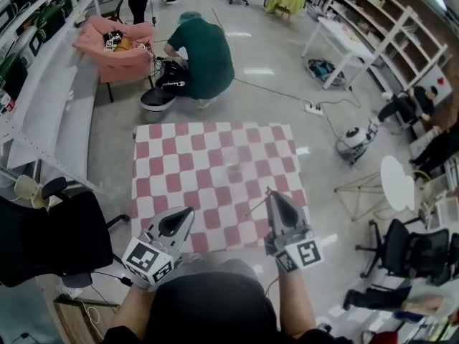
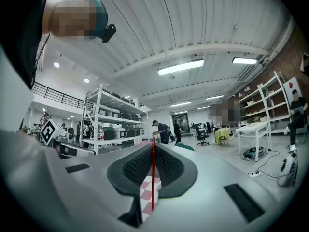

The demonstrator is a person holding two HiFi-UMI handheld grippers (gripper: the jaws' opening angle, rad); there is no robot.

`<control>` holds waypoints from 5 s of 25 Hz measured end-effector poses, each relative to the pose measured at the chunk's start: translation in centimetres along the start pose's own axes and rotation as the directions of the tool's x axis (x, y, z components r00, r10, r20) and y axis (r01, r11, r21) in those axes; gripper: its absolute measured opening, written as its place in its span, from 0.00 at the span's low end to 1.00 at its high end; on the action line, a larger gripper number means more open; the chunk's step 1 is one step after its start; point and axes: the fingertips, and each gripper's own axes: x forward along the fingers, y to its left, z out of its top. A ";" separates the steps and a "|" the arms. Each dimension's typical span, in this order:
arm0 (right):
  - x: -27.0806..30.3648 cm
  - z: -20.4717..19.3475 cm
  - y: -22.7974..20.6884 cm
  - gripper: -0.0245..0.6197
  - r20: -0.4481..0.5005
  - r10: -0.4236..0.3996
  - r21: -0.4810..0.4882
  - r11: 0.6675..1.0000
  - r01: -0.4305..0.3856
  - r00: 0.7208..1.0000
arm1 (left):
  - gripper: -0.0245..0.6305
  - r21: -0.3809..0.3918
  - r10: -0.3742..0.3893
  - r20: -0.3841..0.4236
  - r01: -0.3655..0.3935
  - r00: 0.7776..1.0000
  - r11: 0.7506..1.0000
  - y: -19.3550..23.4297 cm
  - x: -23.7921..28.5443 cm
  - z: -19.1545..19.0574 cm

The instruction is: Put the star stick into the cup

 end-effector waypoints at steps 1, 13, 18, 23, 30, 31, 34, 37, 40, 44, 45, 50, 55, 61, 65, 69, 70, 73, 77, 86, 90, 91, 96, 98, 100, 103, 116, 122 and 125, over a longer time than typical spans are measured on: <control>0.4 0.0 -0.1 0.08 -0.002 -0.007 -0.003 1.000 0.007 1.000 | 0.10 0.000 0.001 -0.001 -0.001 1.000 1.000 0.4 0.0 0.0; 3.1 0.2 -2.4 0.08 -0.005 -0.003 0.002 1.000 0.003 1.000 | 0.10 -0.043 0.085 0.002 -0.085 0.996 0.995 2.3 -0.1 0.2; 4.7 0.4 -5.1 0.08 0.009 0.013 0.017 1.000 -0.013 1.000 | 0.10 -0.050 0.139 -0.007 -0.140 0.990 0.989 2.5 0.4 -0.2; 7.2 0.8 -7.7 0.08 0.023 0.050 0.018 0.999 -0.051 0.998 | 0.10 -0.072 0.223 -0.035 -0.225 0.974 0.972 2.6 0.6 -0.8; 12.1 0.1 -10.3 0.08 0.056 0.131 0.044 0.990 -0.133 0.990 | 0.10 -0.094 0.344 -0.080 -0.350 0.936 0.932 2.9 0.4 -2.1; 12.9 -0.3 -10.5 0.08 0.057 0.141 0.049 0.988 -0.144 0.988 | 0.10 -0.097 0.360 -0.086 -0.367 0.929 0.925 3.0 0.3 -2.2; 15.2 -2.0 -11.1 0.08 0.048 0.170 0.061 0.983 -0.173 0.984 | 0.10 -0.106 0.404 -0.109 -0.415 0.908 0.904 3.1 0.0 -2.8; 16.8 -4.5 -11.6 0.08 0.014 0.183 0.060 0.981 -0.183 0.983 | 0.10 -0.094 0.436 -0.133 -0.449 0.890 0.888 3.0 -0.4 -3.4; 18.2 -7.1 -11.9 0.08 -0.018 0.195 0.077 0.978 -0.193 0.981 | 0.10 -0.104 0.471 -0.147 -0.488 0.870 0.867 3.2 -0.9 -4.0; 19.4 -10.5 -12.1 0.08 -0.061 0.202 0.097 0.976 -0.195 0.978 | 0.10 -0.119 0.500 -0.156 -0.519 0.852 0.847 3.1 -1.2 -4.7; 19.5 -11.3 -12.2 0.08 -0.072 0.200 0.103 0.976 -0.192 0.977 | 0.10 -0.123 0.503 -0.160 -0.522 0.850 0.844 3.1 -1.2 -4.9; 20.1 -14.6 -12.6 0.08 -0.120 0.180 0.134 0.977 -0.164 0.976 | 0.10 -0.136 0.518 -0.160 -0.538 0.840 0.832 3.1 -1.3 -5.4; 20.0 -16.8 -12.9 0.08 -0.165 0.172 0.139 0.979 -0.150 0.971 | 0.10 -0.140 0.517 -0.163 -0.538 0.840 0.831 3.2 -1.0 -5.6; 19.8 -17.8 -13.2 0.08 -0.200 0.156 0.167 0.978 -0.123 0.967 | 0.10 -0.135 0.512 -0.163 -0.534 0.843 0.835 3.1 -1.0 -5.6; 19.8 -17.9 -13.4 0.09 -0.217 0.146 0.155 0.981 -0.114 0.965 | 0.10 -0.138 0.512 -0.165 -0.534 0.843 0.834 3.1 -1.0 -5.6; 19.8 -18.0 -13.7 0.24 -0.231 0.138 0.154 0.983 -0.104 0.963 | 0.10 -0.128 0.512 -0.165 -0.533 0.843 0.836 2.9 -1.0 -5.6; 19.8 -18.0 -13.7 0.27 -0.236 0.136 0.152 0.983 -0.101 0.962 | 0.10 -0.129 0.513 -0.163 -0.533 0.843 0.836 2.8 -1.0 -5.6; 19.8 -18.4 -13.7 0.34 -0.259 0.130 0.133 0.986 -0.098 0.957 | 0.10 -0.132 0.514 -0.160 -0.534 0.843 0.835 2.8 -1.2 -5.7; 19.6 -19.1 -13.9 0.39 -0.295 0.125 0.125 0.988 -0.091 0.947 | 0.10 -0.133 0.515 -0.159 -0.535 0.843 0.835 2.7 -1.4 -5.9; 18.8 -20.3 -14.3 0.41 -0.348 0.132 0.162 0.984 -0.079 0.928 | 0.10 -0.132 0.508 -0.154 -0.527 0.848 0.840 2.5 -1.2 -5.6; 18.2 -20.3 -14.4 0.42 -0.353 0.130 0.170 0.983 -0.073 0.926 | 0.10 -0.133 0.499 -0.151 -0.518 0.853 0.845 2.4 -1.1 -5.6; 18.0 -20.2 -14.5 0.42 -0.351 0.129 0.172 0.982 -0.071 0.927 | 0.10 -0.134 0.496 -0.150 -0.515 0.855 0.847 2.5 -1.0 -5.6; 16.5 -18.6 -13.8 0.42 -0.332 0.128 0.169 0.983 -0.074 0.935 | 0.10 -0.138 0.475 -0.139 -0.492 0.869 0.860 2.8 -0.7 -5.3; 15.8 -17.7 -13.1 0.41 -0.324 0.140 0.165 0.982 -0.090 0.936 | 0.10 -0.134 0.458 -0.129 -0.473 0.879 0.871 2.9 -0.5 -5.1; 15.1 -16.8 -12.2 0.40 -0.316 0.159 0.166 0.980 -0.110 0.935 | 0.10 -0.129 0.437 -0.118 -0.450 0.892 0.884 3.0 0.1 -4.8; 14.0 -14.9 -10.9 0.33 -0.292 0.185 0.168 0.976 -0.140 0.938 | 0.10 -0.122 0.402 -0.108 -0.414 0.909 0.902 3.2 0.9 -4.3; 8.3 -5.7 -5.8 0.10 -0.241 0.249 0.036 0.968 -0.248 0.938 | 0.10 -0.087 0.209 -0.047 -0.212 0.977 0.973 2.9 5.9 -1.4; 5.7 -2.7 -5.2 0.08 -0.254 0.226 0.016 0.973 -0.229 0.940 | 0.10 -0.062 0.140 -0.042 -0.143 0.989 0.988 1.7 7.6 -0.1; 4.3 -1.7 -5.6 0.08 -0.242 0.205 -0.008 0.977 -0.214 0.948 | 0.10 -0.056 0.122 -0.045 -0.124 0.992 0.991 1.3 8.2 0.0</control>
